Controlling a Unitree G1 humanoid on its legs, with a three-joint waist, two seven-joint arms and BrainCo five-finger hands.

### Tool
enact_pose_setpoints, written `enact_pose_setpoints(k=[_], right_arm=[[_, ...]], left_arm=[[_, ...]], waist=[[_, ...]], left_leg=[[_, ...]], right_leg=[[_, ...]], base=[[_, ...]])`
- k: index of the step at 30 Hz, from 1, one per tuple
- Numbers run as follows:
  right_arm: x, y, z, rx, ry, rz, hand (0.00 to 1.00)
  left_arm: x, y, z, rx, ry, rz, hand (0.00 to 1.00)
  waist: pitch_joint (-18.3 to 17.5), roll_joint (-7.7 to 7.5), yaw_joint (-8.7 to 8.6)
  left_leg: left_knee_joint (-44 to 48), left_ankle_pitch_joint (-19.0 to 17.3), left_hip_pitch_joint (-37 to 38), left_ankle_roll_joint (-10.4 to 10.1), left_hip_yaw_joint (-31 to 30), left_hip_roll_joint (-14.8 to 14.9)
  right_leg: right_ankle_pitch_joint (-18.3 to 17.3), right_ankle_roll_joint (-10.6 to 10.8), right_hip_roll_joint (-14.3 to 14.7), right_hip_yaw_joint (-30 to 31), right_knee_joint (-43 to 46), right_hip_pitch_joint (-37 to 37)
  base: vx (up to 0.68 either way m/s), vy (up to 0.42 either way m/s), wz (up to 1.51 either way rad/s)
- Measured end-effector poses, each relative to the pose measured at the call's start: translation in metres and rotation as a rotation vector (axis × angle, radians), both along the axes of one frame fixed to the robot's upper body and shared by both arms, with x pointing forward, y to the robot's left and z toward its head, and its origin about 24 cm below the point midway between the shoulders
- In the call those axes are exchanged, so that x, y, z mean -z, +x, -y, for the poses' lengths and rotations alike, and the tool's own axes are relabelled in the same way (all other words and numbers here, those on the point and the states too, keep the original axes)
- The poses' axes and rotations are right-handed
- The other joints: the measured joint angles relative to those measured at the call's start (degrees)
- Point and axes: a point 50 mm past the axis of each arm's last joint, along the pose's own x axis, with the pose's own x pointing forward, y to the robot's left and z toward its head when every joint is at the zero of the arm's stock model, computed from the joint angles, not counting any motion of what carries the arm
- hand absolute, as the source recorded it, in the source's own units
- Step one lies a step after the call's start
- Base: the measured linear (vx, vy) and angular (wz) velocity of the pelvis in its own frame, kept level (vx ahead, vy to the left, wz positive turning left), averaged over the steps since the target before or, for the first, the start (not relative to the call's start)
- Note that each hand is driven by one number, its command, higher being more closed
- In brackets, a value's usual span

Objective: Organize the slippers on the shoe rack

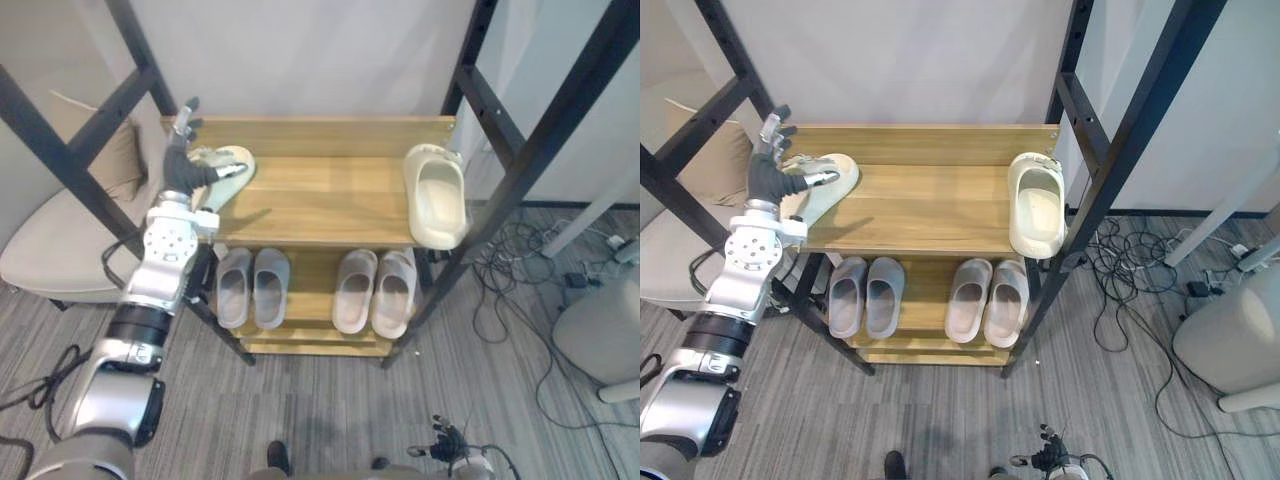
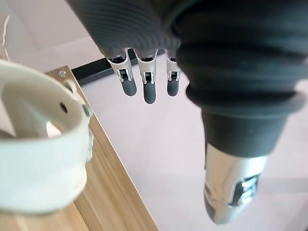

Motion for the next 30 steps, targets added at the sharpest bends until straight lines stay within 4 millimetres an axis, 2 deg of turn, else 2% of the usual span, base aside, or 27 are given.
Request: enact_pose_setpoints(k=[5, 9, 23, 30], right_arm=[[0.0, 0.001, -0.001, 0.004, 0.007, 0.003, 0.0], [-0.001, 0.001, -0.001, 0.006, 0.012, 0.008, 0.0], [-0.002, -0.001, -0.002, 0.002, 0.025, 0.026, 0.0], [-0.003, 0.002, -0.005, -0.002, 0.04, 0.05, 0.0]], left_arm=[[-0.017, -0.001, -0.027, -0.098, 0.073, 0.001, 0.0], [-0.025, -0.003, -0.035, -0.126, 0.081, 0.02, 0.0], [-0.02, -0.003, -0.065, -0.3, 0.207, -0.088, 0.0], [-0.03, -0.004, -0.074, -0.369, 0.325, -0.096, 0.0]], waist=[[1.52, 0.31, 0.12], [1.77, 0.37, 0.08], [2.14, 0.37, 0.21], [3.19, -0.39, 0.21]], left_leg=[[0.0, -1.22, 0.04, 0.03, 1.69, 0.13], [0.0, -1.27, 0.04, -0.02, 1.68, 0.09], [0.01, -1.25, 0.0, -0.02, 1.08, 0.0], [0.01, -1.22, -1.12, 0.0, 0.65, 0.05]], right_leg=[[0.26, 0.31, -0.22, 2.16, 1.35, -2.12], [0.21, 0.37, -0.28, 2.17, 1.4, -2.16], [-0.22, 0.33, -0.29, 1.91, 1.77, -2.09], [-1.03, 0.39, -0.42, 1.82, 3.49, -3.88]], base=[[-0.04, 0.05, -0.22], [-0.01, 0.01, -0.03], [0.0, 0.0, 0.0], [-0.01, 0.002, 0.01]])
